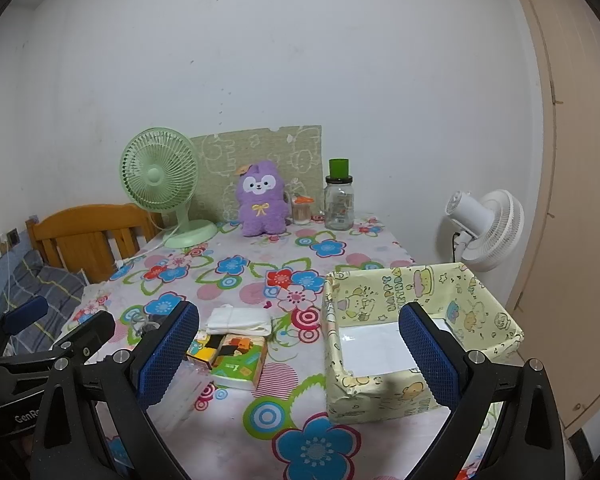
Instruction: Organize soft objects
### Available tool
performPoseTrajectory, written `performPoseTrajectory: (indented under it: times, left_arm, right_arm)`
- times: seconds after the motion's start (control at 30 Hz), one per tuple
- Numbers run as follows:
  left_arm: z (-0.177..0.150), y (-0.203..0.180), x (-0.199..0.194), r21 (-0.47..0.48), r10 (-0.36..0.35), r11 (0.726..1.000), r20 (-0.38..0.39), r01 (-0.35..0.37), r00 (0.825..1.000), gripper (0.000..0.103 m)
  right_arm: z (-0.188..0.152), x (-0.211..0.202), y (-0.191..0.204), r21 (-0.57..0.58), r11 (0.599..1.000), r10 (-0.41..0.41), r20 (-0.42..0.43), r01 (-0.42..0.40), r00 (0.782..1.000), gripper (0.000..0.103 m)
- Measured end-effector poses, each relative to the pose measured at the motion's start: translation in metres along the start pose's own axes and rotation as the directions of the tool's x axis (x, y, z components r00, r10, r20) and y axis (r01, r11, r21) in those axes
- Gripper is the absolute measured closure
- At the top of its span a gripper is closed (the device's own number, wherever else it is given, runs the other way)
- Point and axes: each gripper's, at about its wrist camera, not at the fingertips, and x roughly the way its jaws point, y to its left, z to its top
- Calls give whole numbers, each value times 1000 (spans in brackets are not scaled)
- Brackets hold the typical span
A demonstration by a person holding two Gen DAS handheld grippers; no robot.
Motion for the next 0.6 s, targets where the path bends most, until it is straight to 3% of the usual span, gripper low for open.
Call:
performPoseTrajectory:
  times: [0.6]
  left_arm:
    - [-8,25,26,7,40,999,-63,-39,997,1]
  right_arm:
    - [-3,28,29,-16,1000,22,-37,-22,999,2]
